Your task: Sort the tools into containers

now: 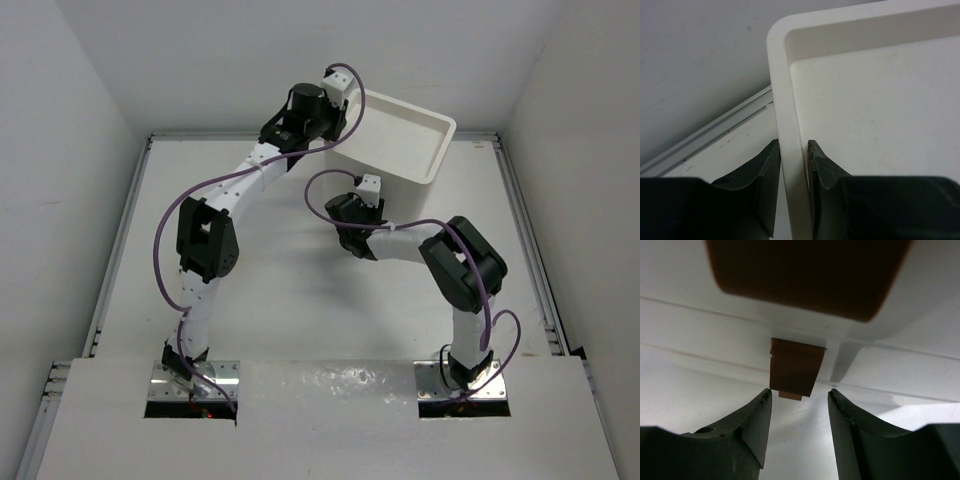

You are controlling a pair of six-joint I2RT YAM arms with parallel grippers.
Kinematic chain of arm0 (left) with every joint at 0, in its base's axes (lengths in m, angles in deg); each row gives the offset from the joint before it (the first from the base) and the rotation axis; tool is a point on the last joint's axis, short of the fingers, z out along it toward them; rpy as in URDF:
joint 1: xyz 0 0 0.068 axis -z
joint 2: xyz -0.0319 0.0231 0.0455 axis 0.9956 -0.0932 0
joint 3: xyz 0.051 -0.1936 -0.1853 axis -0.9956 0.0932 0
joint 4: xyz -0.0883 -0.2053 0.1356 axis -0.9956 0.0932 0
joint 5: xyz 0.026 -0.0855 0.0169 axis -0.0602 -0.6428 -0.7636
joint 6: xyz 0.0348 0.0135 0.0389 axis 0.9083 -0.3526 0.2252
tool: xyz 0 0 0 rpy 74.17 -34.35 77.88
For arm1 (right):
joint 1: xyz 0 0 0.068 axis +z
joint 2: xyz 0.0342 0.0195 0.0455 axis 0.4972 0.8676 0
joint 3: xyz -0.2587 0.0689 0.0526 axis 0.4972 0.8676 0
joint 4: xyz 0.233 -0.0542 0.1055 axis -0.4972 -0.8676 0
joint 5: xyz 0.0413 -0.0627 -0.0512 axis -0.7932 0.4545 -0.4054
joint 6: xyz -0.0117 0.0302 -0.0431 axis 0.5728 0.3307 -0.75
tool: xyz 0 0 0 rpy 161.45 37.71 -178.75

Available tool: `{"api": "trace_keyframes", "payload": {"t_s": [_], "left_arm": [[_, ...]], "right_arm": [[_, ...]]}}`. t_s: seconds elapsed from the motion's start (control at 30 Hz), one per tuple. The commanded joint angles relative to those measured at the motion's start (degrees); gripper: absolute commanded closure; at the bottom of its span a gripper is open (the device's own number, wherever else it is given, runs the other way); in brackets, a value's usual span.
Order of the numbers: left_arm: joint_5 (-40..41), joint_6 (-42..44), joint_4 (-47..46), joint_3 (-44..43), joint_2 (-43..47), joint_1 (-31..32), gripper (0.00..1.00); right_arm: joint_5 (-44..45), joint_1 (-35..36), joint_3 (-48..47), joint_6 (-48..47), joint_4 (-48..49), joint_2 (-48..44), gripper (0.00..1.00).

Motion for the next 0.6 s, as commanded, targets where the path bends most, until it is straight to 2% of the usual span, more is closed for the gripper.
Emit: {"api": "trace_keyframes", "payload": {"t_s": [0.0, 0.2, 0.3, 0.43, 0.57], "left_arm": [[-3.34, 2.03, 0.69, 1.66, 0.59, -0.06, 1.00], [-1.05, 4.40, 2.46, 2.54, 0.24, -0.15, 1.00], [1.06, 5.64, 1.75, 3.42, 0.68, -0.15, 1.00], [-0.08, 5.38, 2.54, 3.60, 1.21, -0.06, 1.00], [-1.40, 5.02, 2.80, 4.56, 2.00, -0.06, 1.00]], "right_arm": [[0.53, -1.32, 1.76, -2.00, 6.78, 1.19, 0.52], [1.23, -1.85, 8.98, -5.67, 18.89, -0.22, 0.53], [1.76, -2.20, 11.18, -7.18, 22.52, -0.04, 0.53], [2.46, -2.29, 13.90, -6.66, 25.86, -0.65, 0.53], [-0.87, -2.38, 14.17, -10.25, 29.55, -0.66, 0.53]]}}
